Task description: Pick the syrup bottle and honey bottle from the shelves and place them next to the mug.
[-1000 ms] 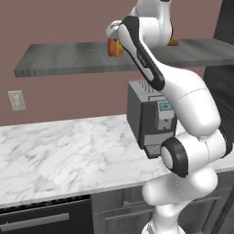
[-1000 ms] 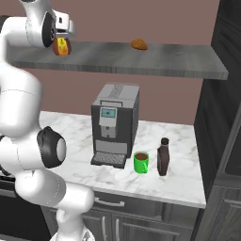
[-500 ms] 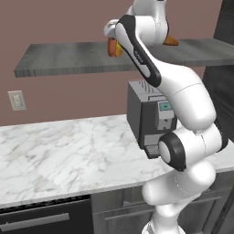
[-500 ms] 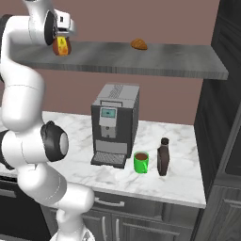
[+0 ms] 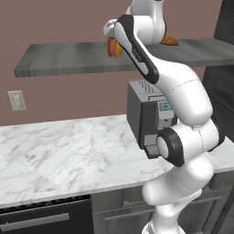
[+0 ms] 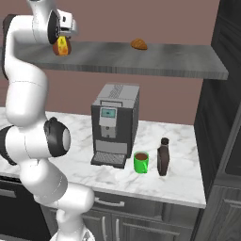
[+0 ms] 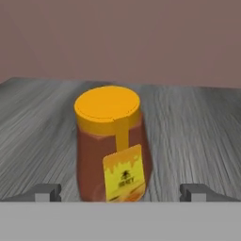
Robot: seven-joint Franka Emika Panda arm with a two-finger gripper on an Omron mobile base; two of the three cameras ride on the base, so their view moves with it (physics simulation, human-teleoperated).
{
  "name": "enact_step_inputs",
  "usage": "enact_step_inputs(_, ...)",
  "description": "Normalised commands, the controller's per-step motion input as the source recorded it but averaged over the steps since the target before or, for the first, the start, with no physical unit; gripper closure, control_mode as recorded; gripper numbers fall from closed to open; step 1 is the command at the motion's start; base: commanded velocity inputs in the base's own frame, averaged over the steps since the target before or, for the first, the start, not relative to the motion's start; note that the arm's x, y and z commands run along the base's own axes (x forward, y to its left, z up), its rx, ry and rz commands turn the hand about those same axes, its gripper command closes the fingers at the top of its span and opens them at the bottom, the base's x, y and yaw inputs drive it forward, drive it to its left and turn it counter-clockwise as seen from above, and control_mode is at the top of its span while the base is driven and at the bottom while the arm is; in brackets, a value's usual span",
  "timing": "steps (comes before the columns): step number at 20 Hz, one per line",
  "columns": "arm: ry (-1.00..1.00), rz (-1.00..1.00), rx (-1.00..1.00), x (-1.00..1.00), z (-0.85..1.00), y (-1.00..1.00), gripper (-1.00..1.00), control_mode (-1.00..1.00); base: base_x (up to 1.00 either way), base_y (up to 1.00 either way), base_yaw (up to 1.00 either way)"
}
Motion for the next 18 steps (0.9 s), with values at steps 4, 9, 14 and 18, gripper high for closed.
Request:
enact_step_inputs(4, 0.0, 0.0, 0.0, 0.08, 0.0, 0.0, -1.0, -1.0, 0.0, 0.0, 0.0)
enact_step_inputs(9, 0.0, 0.0, 0.0, 0.14, 0.0, 0.0, -1.0, -1.0, 0.0, 0.0, 0.0)
enact_step_inputs(14, 0.0, 0.0, 0.0, 0.11, -0.01, 0.0, -1.0, -1.0, 0.0, 0.0, 0.0)
enact_step_inputs(18, 0.0, 0.0, 0.0, 0.01, 0.0, 0.04, -1.0, -1.0, 0.0, 0.0, 0.0)
